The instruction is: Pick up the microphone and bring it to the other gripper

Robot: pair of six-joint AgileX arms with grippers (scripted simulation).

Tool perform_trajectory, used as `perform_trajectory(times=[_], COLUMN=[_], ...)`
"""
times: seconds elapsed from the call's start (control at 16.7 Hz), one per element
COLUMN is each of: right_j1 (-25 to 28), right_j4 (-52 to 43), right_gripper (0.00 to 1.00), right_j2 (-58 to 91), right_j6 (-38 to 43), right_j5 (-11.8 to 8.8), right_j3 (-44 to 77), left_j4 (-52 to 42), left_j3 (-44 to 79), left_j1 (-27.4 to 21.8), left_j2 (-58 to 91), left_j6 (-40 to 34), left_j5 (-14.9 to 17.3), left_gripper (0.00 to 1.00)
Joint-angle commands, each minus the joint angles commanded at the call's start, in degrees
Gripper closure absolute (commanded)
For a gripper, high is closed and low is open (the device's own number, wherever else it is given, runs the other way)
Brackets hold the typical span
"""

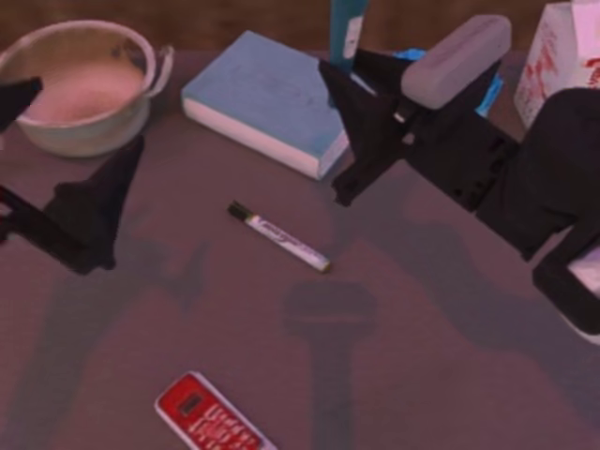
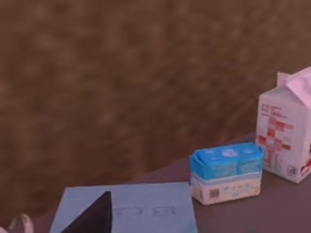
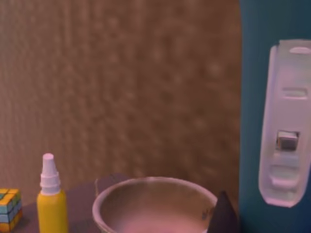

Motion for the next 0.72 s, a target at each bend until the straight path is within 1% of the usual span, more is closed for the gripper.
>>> perform_trajectory(times=[0.24,0.42,0.54,0.72], right_j1=[0.00,0.00,0.00,0.00], right_j4=[0.00,0.00,0.00,0.00], right_gripper=[1.00,1.00,1.00,1.00], right_j2=[0.00,0.00,0.00,0.00], right_j6=[0.00,0.00,0.00,0.00], right_j5=[0.00,0.00,0.00,0.00], right_j3=[0.00,0.00,0.00,0.00], left_j4=[6.57,9.53,10.46,10.70], left_j3=[10.56,15.71,17.53,18.06], left_j1=[-4.14,-6.44,-7.35,-7.63], left_j2=[17.05,25.79,29.29,30.43], left_j6=[1.70,2.47,2.67,2.71], left_j5=[9.70,15.05,17.19,17.86], left_gripper=[0.00,0.00,0.00,0.00])
